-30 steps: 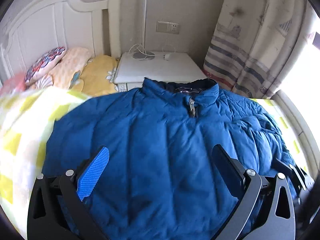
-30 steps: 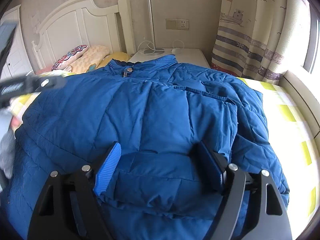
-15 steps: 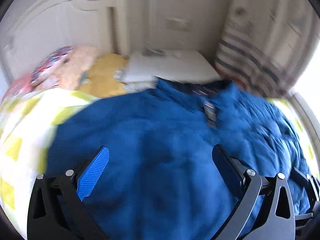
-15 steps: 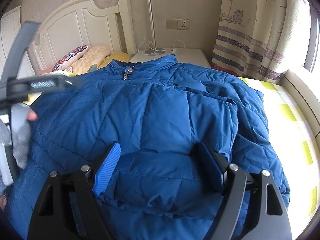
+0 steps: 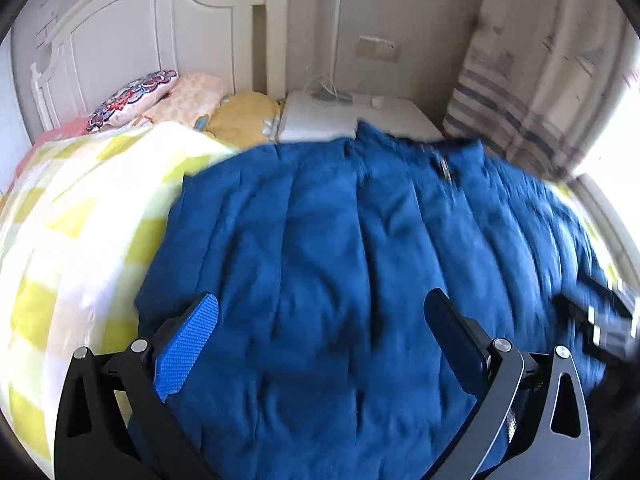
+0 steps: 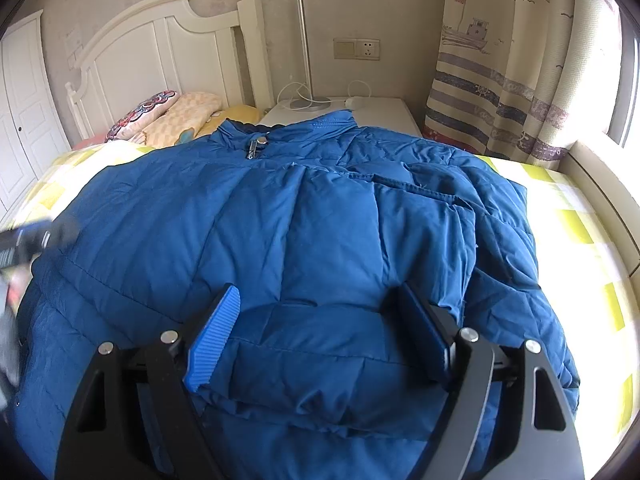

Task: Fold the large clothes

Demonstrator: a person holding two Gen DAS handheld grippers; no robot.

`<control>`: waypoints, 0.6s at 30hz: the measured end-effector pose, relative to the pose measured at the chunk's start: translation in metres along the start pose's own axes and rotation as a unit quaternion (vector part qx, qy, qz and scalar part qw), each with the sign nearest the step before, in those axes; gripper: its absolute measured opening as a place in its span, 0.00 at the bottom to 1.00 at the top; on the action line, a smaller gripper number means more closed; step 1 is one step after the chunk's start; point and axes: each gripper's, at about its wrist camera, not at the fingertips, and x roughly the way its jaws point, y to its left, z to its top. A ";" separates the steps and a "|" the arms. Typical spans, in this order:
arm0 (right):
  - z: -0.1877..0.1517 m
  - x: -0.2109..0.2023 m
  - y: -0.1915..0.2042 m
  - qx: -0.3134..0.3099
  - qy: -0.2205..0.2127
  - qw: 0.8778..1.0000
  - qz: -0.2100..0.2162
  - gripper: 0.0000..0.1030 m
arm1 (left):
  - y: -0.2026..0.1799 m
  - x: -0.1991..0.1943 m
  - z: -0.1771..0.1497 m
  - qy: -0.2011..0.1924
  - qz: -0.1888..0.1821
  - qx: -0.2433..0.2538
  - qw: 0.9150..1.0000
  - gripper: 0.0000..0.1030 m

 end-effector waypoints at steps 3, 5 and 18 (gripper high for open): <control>0.000 0.000 0.000 0.000 -0.001 1.000 0.000 0.79 | -0.004 0.016 -0.023 0.009 0.007 0.037 0.999 0.96; -0.001 0.000 0.002 -0.003 -0.001 1.000 -0.004 0.79 | -0.002 0.017 -0.024 0.006 0.002 0.033 0.999 0.96; 0.014 -0.031 0.000 0.017 -0.061 0.998 -0.017 0.82 | -0.008 0.017 -0.029 0.001 0.010 0.035 0.999 0.96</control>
